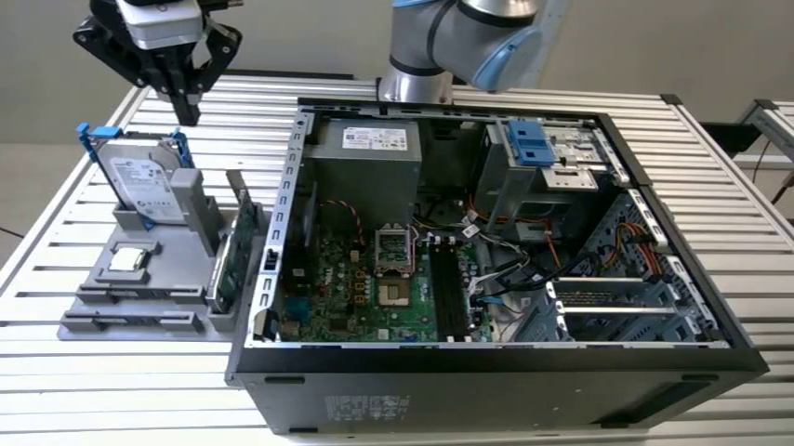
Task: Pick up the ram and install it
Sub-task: 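Reach for the ram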
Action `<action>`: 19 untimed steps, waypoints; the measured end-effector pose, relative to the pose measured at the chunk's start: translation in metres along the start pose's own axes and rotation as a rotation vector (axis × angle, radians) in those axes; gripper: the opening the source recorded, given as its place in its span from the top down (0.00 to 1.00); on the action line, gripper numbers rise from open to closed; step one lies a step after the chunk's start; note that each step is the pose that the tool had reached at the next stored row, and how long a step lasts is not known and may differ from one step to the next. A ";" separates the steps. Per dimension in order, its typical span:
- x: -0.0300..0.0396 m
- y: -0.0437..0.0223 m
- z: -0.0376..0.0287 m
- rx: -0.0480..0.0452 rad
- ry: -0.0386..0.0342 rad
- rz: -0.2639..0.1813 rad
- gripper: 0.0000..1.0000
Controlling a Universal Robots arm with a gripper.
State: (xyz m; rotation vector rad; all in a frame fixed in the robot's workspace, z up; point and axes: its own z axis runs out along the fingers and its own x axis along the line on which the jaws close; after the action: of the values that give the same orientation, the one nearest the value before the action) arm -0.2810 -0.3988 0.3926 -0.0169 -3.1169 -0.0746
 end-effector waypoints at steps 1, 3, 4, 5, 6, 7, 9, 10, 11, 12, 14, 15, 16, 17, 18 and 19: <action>0.0020 0.0000 0.0001 -0.0001 0.0006 0.000 1.00; 0.0063 0.0000 0.0002 0.0000 0.0027 0.000 1.00; 0.0087 -0.0001 0.0002 0.0000 0.0035 0.000 1.00; 0.0113 -0.0001 0.0003 0.0000 0.0042 0.000 1.00; 0.0140 -0.0001 0.0003 0.0000 0.0048 0.000 1.00; 0.0168 -0.0001 0.0004 0.0000 0.0051 0.000 1.00; 0.0221 -0.0002 0.0005 0.0001 0.0059 0.000 1.00; 0.0247 -0.0003 0.0006 0.0000 0.0061 0.000 1.00; 0.0273 -0.0003 0.0007 0.0000 0.0064 0.000 1.00; 0.0301 -0.0003 0.0007 0.0000 0.0069 0.000 1.00; 0.0351 -0.0004 0.0008 0.0001 0.0075 0.000 1.00; 0.0376 -0.0004 0.0009 0.0000 0.0077 0.000 1.00; 0.0403 -0.0004 0.0010 0.0000 0.0078 0.000 1.00; 0.0428 -0.0005 0.0010 0.0000 0.0079 0.000 1.00; 0.0453 -0.0005 0.0011 0.0000 0.0079 0.000 1.00; 0.0478 -0.0005 0.0012 0.0000 0.0079 0.000 1.00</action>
State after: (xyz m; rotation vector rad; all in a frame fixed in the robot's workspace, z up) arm -0.3288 -0.3988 0.3926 -0.0172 -3.1090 -0.0744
